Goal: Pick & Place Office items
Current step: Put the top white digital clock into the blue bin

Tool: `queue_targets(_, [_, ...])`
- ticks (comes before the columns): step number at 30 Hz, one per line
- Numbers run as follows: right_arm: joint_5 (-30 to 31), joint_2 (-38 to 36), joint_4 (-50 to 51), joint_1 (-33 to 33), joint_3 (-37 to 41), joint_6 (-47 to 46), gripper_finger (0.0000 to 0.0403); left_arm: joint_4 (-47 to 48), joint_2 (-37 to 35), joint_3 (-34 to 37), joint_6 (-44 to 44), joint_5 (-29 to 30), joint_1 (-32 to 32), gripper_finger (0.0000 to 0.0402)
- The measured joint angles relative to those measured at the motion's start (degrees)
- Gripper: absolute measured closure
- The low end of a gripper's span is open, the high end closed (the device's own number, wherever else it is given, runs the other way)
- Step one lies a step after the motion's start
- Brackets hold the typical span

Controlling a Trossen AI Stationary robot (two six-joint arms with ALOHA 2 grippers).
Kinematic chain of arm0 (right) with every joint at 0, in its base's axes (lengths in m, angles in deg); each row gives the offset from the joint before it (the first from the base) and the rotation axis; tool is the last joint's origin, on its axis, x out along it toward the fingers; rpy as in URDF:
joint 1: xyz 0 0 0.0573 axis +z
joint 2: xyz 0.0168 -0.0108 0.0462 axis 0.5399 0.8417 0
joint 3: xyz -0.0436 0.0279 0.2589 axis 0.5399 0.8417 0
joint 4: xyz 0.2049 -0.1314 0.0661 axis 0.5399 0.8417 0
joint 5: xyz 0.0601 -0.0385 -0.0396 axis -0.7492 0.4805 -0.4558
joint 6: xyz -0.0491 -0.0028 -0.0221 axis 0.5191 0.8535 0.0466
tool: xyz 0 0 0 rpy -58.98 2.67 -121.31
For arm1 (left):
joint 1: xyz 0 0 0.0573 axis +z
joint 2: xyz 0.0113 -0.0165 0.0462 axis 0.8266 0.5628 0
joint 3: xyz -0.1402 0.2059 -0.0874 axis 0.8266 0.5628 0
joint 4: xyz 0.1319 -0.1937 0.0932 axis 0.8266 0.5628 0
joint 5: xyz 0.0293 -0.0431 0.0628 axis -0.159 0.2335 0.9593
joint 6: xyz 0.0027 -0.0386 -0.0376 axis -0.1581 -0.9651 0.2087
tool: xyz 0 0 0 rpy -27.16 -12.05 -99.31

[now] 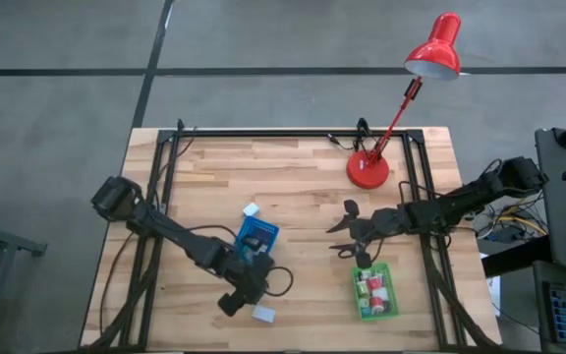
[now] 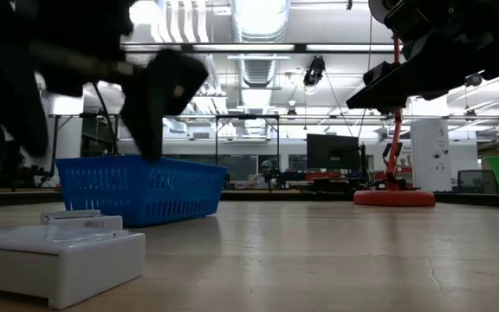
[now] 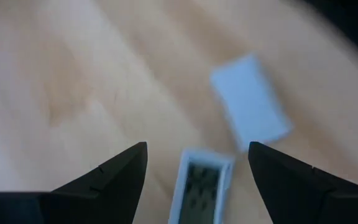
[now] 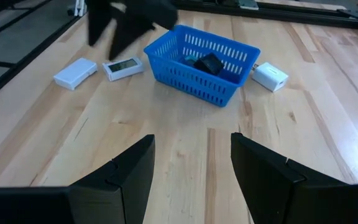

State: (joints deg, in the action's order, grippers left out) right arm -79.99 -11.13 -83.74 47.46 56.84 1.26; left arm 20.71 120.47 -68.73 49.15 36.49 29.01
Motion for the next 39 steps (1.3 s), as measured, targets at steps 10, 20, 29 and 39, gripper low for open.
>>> queue_targets(10, [-0.04,0.00,0.82,0.37,0.04,-0.88,0.0200,4.63,5.91,-1.24,6.42,1.73,-1.17,0.0117])
queue_targets(20, [0.02,0.00,1.05,0.46,0.04,-1.53,0.0200,4.94,5.63,-0.96,6.33,1.84,-1.18,0.0117])
queue_targets(29, [0.00,0.00,1.25,0.65,0.06,-1.70,0.0200,5.18,5.63,-0.84,4.45,1.81,-1.20,0.0143])
queue_targets(39, [0.00,0.00,1.25,0.74,0.07,-1.70,0.0200,5.57,5.45,-0.79,2.72,1.61,-1.56,0.0272])
